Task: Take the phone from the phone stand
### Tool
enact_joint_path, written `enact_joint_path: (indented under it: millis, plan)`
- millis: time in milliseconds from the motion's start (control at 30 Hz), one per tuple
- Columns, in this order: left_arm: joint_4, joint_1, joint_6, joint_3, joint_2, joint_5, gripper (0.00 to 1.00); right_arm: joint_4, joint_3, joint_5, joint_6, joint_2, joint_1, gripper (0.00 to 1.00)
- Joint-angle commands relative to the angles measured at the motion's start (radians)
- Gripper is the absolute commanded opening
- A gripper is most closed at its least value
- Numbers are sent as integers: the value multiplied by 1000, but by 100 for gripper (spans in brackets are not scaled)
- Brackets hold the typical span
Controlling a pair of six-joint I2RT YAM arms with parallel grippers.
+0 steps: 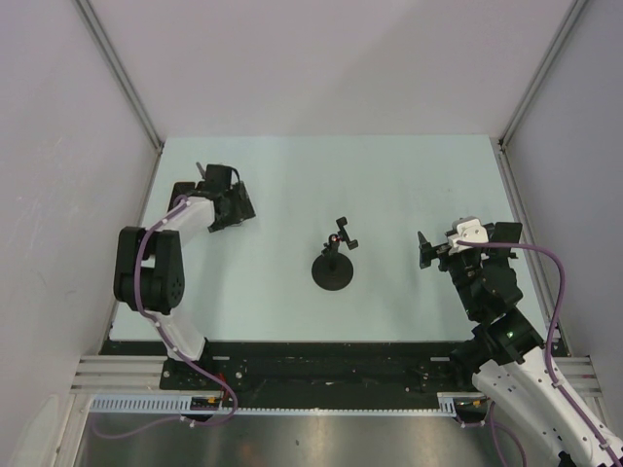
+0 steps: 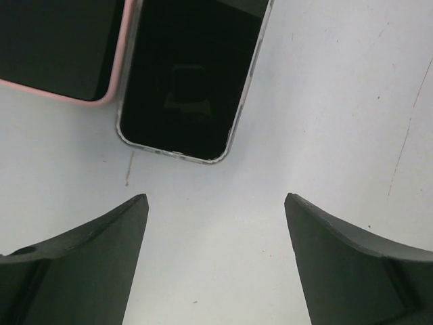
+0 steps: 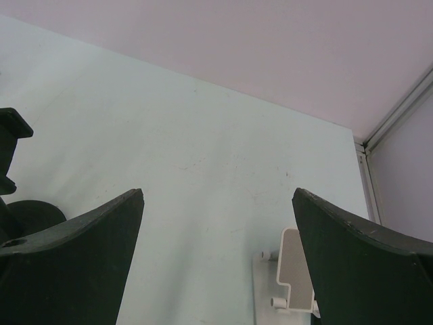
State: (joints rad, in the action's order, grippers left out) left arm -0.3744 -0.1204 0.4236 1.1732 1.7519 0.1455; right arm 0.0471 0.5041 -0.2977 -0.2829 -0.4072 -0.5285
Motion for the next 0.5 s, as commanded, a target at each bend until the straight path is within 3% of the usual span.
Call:
enact_joint_path:
  millis: [0, 467]
  plan:
    - [77, 2, 122, -37, -25, -57, 87, -35, -3, 5, -7, 13, -5, 97]
    - [108, 18, 138, 9, 106, -64, 87, -32, -3, -4, -9, 13, -7, 97]
